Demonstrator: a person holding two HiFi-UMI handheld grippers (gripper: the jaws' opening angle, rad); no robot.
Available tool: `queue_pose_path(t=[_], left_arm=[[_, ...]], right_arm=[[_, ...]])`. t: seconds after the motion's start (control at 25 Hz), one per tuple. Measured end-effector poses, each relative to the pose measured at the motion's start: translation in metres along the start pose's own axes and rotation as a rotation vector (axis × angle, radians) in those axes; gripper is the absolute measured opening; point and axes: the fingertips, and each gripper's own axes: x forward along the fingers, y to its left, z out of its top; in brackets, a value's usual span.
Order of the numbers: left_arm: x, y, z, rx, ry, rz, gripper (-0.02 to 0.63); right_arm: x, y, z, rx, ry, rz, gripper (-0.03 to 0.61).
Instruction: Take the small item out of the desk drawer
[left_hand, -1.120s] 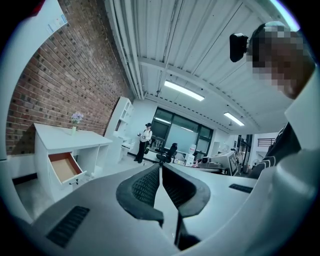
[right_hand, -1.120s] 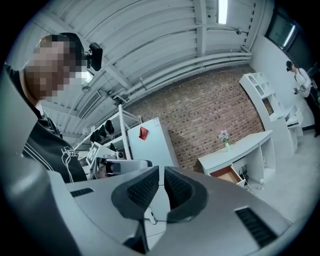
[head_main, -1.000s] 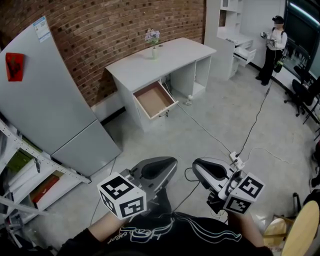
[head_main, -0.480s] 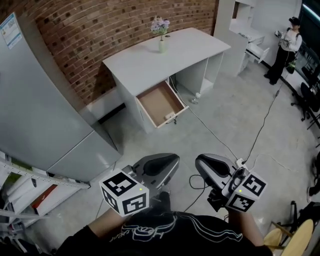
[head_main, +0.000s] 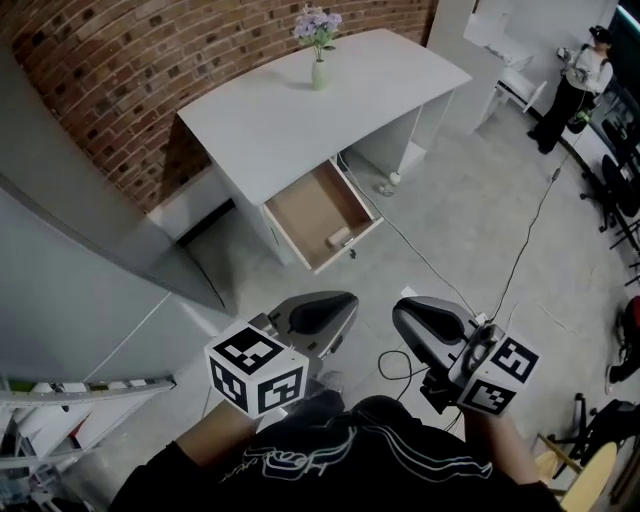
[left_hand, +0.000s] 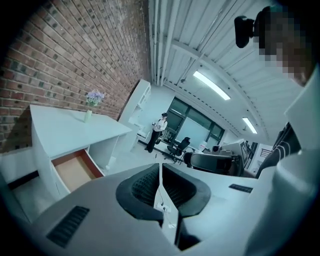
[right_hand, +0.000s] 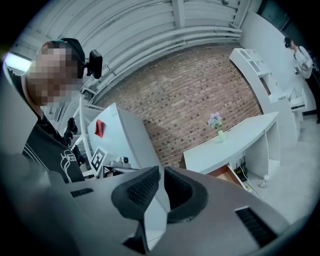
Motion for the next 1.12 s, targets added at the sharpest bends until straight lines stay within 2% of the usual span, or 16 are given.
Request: queue_pose_path(t=[0.2,0.48,0.72,0.88,1.12], left_arm=[[0.015,0.027,0.008,-0.019,0.007,-0.006,0.035],[0.044,0.046,0.025,0.026,0.014,-0.019,0.035],[0.079,0.087,0.038,0.072,0.015,0.019,0.035],[0.11,0.125,0.037,0.091,0.071,0.066,0.035],[0.172,0.189,0.029,0.139,0.174,0.123,0.037]], right_arm=[[0.01,-0.028,0.001,0.033,0.002,-0.029,0.061],[0.016,-0.069,0.01,0.06,-0.014,-0.064,0.061],[0.037,-0.117,0.015,0.092,0.015,-0.077,0.061],[0.055,-0.157,0.015,0.174,0.012,-0.07,0.061],[0.078,-0.235,0.008,0.181,0.044,-0.065,0.061]])
